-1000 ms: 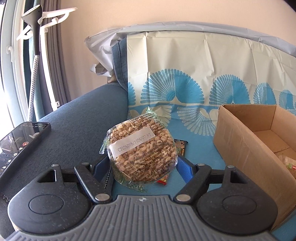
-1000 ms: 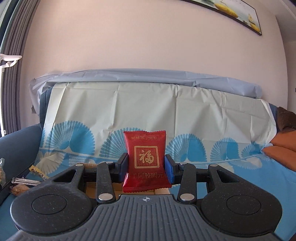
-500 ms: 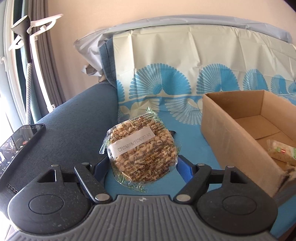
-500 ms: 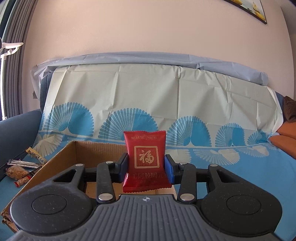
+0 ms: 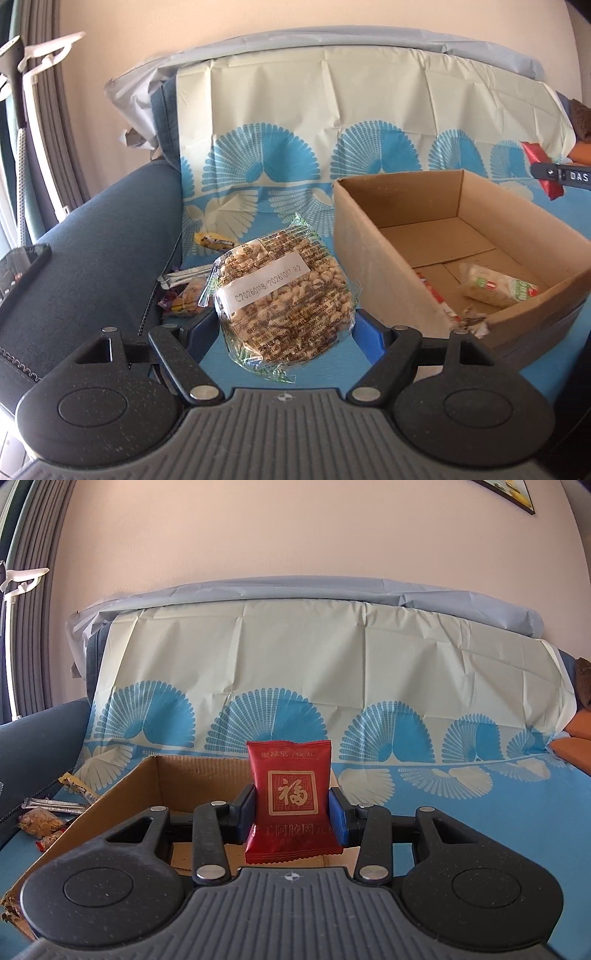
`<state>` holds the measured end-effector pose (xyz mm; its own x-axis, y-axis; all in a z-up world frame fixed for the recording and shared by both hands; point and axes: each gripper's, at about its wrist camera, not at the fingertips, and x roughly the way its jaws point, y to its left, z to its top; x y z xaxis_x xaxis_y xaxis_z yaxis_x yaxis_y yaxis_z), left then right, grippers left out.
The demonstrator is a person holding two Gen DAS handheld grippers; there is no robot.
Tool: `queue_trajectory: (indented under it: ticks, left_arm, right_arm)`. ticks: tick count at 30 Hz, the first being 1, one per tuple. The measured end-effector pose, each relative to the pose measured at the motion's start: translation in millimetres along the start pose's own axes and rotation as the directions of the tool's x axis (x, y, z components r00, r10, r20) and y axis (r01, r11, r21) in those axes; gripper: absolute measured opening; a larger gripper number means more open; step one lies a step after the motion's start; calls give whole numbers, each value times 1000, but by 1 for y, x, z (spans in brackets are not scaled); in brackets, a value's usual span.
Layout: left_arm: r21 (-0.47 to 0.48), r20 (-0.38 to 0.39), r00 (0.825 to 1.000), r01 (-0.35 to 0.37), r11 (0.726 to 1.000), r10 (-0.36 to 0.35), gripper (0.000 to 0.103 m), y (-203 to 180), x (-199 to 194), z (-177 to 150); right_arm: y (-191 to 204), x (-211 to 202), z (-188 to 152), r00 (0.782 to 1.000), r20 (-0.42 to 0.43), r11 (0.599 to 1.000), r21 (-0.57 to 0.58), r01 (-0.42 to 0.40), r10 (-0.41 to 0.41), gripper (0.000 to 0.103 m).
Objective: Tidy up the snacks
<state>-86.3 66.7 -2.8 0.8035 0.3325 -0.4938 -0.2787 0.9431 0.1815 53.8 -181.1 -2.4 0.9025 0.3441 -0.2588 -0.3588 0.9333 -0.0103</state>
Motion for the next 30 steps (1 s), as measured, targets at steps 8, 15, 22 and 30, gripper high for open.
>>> queue_trajectory:
  ticks: [8,15,22,30]
  left_arm:
    - [64,68,995,74,995,-78,83,-31,-5,32]
    - [70,82,982,164,984,-170,82,-71,9,72]
    - [80,72,970,225,971,-231,93,-110,25,107]
    - [89,169,963,198,976,-210,102,-103,17,97]
  right_arm:
    - [0,0,-1,1000,3,1000,-4,-2,2,43]
    - [4,4,-2,1000,-12,1000,-31,-3,2,44]
    - [3,8,-2,999,-36,999,-40,-5,3,47]
    - [9,8,-4,998,-44,996,-81,39,-43,88]
